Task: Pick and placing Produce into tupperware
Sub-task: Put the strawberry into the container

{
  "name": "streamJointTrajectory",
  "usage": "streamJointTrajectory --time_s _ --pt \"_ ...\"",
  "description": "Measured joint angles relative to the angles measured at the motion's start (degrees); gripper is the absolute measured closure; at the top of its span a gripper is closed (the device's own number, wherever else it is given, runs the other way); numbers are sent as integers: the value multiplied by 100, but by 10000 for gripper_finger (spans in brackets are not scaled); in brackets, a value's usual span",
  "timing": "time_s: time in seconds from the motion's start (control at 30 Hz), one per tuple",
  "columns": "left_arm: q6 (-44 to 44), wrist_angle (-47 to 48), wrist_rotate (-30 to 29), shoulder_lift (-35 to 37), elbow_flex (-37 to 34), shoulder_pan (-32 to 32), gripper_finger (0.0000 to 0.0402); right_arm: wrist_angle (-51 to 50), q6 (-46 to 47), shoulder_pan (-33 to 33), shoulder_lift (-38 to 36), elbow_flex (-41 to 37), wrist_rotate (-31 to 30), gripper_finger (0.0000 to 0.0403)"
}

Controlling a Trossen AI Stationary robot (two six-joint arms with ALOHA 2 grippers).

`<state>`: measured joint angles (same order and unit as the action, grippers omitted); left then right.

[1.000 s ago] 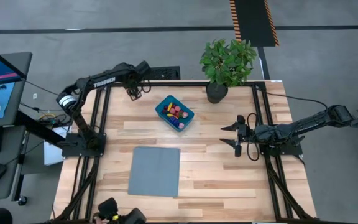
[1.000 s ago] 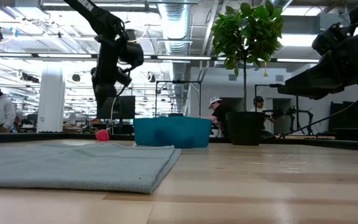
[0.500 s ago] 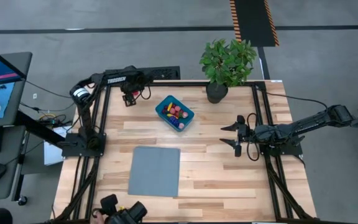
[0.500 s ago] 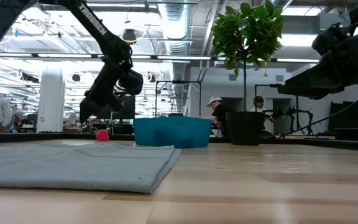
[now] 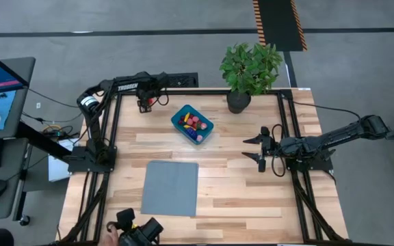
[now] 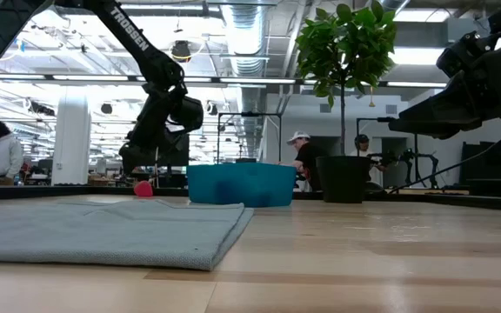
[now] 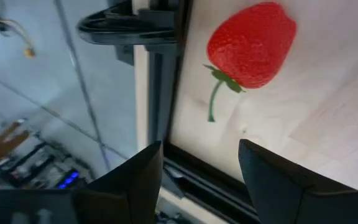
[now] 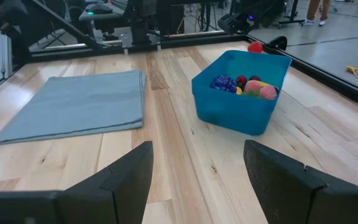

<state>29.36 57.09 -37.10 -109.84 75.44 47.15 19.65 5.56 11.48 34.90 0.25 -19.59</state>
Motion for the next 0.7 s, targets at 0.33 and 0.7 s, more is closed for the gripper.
streamJointTrajectory --time_s 0.33,0.7 --pt "3 14 491 1 0 75 198 -1 0 -1 1 0 0 129" --pt "122 -114 453 -163 0 338 198 -1 0 1 1 0 0 129"
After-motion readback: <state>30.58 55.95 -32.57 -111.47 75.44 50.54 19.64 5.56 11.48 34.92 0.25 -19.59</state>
